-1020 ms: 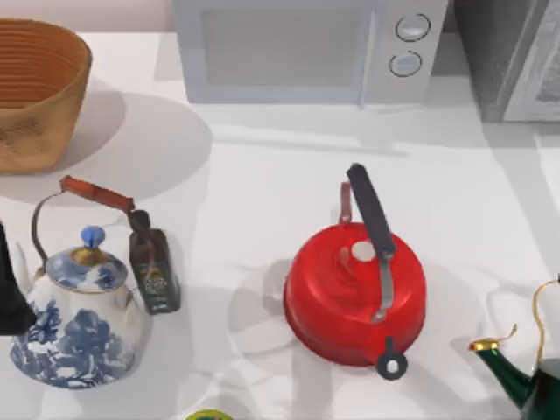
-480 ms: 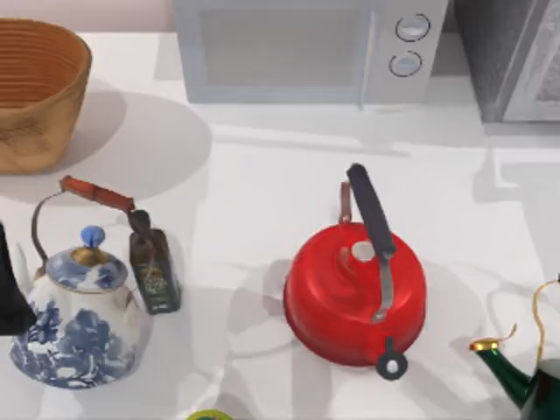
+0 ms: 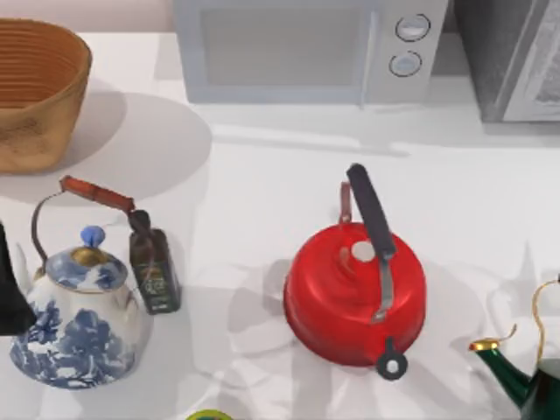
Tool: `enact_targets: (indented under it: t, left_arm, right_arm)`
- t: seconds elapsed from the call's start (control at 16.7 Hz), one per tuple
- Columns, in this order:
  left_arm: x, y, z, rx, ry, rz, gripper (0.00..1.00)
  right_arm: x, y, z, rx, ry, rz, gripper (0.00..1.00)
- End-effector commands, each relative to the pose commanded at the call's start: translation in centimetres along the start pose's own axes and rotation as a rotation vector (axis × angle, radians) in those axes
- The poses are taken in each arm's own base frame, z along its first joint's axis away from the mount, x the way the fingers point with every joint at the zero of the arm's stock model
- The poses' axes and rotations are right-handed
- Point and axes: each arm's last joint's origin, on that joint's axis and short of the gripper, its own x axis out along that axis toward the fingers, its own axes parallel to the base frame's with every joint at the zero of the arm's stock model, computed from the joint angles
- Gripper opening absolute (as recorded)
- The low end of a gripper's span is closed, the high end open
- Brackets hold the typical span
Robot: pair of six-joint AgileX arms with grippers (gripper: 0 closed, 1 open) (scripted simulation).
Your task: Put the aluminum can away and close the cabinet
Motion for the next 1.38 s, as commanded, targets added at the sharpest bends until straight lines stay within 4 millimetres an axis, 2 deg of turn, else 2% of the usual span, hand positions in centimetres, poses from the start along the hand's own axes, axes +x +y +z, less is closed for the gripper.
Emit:
enact_targets:
  t: [0.12, 0.24, 0.66, 0.84, 1.08, 1.26, 1.38]
  left_arm:
    - [0.0, 0.0, 0.0, 0.0, 0.0, 0.0, 1.0]
    - [0.0, 0.0, 0.0, 0.0, 0.0, 0.0, 1.0]
    - [0.0, 0.0, 0.0, 0.0, 0.0, 0.0, 1.0]
    - [0.0, 0.0, 0.0, 0.0, 0.0, 0.0, 1.0]
    - [0.0, 0.0, 0.0, 0.0, 0.0, 0.0, 1.0]
    - [0.0, 0.0, 0.0, 0.0, 0.0, 0.0, 1.0]
    - [0.0, 0.0, 0.0, 0.0, 0.0, 0.0, 1.0]
  right_arm:
    - [-0.1, -0.1, -2.4, -0.002, -0.029, 0.001, 1.0]
    - [-0.1, -0.1, -3.7, -0.004, -0.048, 0.003, 1.0]
    - [0.0, -0.1, -4.1, -0.004, -0.048, 0.006, 1.0]
    - [0.1, -0.5, -2.7, -0.004, -0.085, -0.003, 1.0]
    - [1.2, -1.9, 1.0, -0.022, -0.175, -0.021, 1.0]
    - [3.4, -4.2, 3.4, -0.054, -0.218, -0.033, 1.0]
    - [5.2, -6.6, 4.0, -0.076, -0.22, -0.037, 1.0]
